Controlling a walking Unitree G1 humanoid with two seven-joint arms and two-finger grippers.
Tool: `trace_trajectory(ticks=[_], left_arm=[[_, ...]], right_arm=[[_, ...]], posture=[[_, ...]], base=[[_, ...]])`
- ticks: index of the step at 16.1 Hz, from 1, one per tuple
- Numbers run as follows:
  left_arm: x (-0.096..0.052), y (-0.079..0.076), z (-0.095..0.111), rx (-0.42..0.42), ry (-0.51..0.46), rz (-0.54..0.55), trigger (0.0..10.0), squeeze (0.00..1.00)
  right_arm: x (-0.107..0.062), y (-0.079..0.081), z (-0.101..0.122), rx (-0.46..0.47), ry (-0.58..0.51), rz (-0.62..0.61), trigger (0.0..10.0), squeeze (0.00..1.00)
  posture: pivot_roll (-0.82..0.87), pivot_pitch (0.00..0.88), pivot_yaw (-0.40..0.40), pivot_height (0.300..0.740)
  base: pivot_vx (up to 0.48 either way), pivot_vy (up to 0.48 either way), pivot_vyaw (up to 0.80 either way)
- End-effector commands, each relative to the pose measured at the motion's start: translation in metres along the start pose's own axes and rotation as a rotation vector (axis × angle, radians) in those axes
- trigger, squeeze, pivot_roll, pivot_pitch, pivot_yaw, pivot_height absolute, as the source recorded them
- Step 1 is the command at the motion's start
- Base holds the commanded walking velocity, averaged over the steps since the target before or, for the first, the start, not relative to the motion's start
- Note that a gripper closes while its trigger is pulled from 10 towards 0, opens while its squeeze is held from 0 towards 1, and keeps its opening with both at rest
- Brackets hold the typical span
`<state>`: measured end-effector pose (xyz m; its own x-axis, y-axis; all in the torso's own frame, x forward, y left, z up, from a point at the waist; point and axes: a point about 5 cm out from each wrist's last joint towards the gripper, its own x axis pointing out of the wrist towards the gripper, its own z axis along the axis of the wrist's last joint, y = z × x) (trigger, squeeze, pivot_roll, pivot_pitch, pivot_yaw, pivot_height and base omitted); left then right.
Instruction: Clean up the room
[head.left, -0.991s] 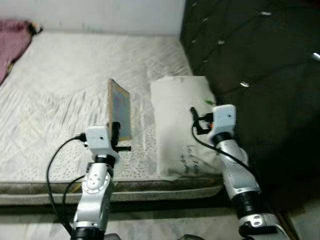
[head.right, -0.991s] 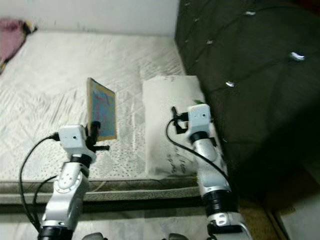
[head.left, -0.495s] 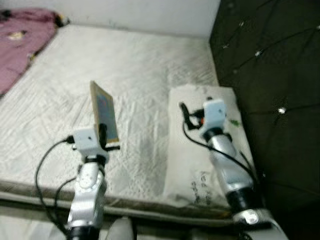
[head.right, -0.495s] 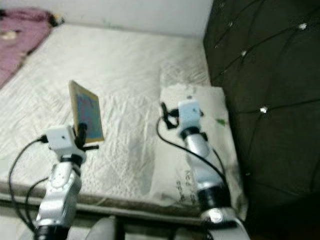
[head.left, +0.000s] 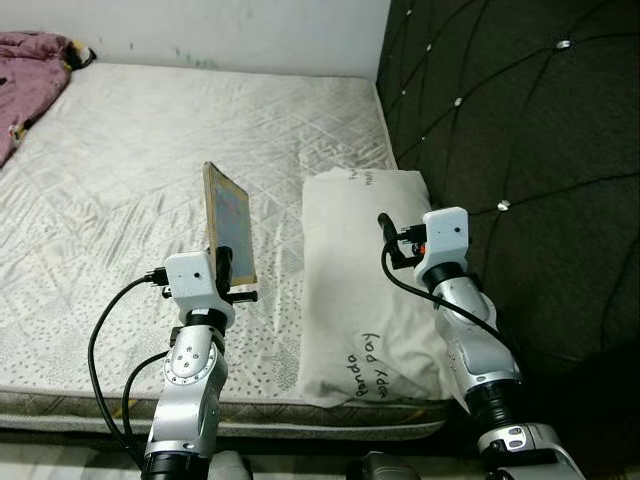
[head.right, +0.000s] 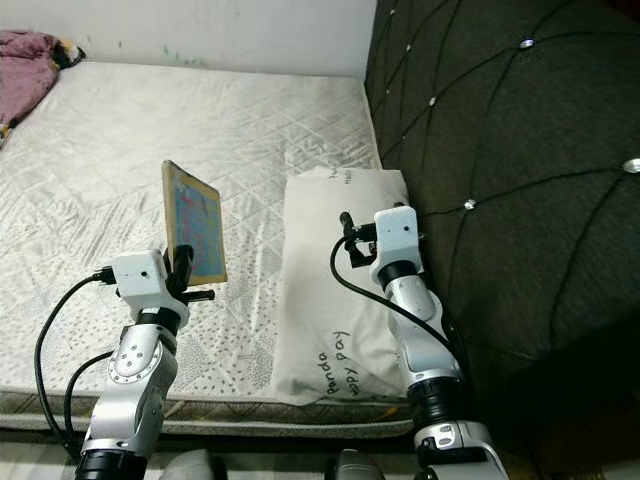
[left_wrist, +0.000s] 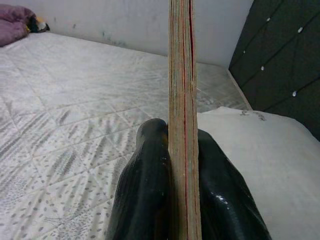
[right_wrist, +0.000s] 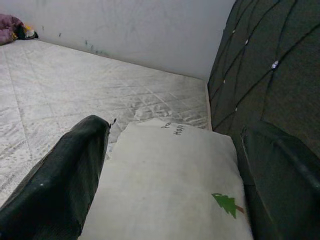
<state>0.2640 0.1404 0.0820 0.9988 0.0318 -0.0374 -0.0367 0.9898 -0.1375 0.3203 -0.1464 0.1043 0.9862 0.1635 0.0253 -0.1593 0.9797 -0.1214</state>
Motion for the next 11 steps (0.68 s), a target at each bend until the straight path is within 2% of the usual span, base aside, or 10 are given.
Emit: trace_trajectory(ticks=[1,7,8,11], left_arm=[[0.0020,-0.0018,0.0097,-0.019,-0.043,0.005,10.0,0.00],[0.0035,-0.0019,0.0105,-0.023,-0.045,0.001,10.0,0.00],[0.0035,-0.0015,0.0115,-0.023,-0.052,0.002,10.0,0.00],[0.0042,-0.0008,0.0123,-0.023,-0.054,0.004,10.0,0.00]], right_arm=[[0.0009,0.0027,0.0009,0.013,-0.002,0.003,10.0,0.00],[0.0025,0.0028,0.0016,0.013,0.000,0.005,10.0,0.00],[0.0027,0.0029,0.0018,0.013,-0.001,0.005,10.0,0.00],[0.0035,0.0032,0.0020,0.013,0.000,0.005,10.0,0.00]], posture=[[-0.05,0.031,-0.039,0.740],[-0.05,0.033,-0.039,0.740],[-0.05,0.032,-0.038,0.740],[-0.05,0.036,-0.035,0.740]], base=[[0.000,0.480,0.00],[0.000,0.480,0.00],[0.000,0.311,0.00],[0.000,0.000,0.00]])
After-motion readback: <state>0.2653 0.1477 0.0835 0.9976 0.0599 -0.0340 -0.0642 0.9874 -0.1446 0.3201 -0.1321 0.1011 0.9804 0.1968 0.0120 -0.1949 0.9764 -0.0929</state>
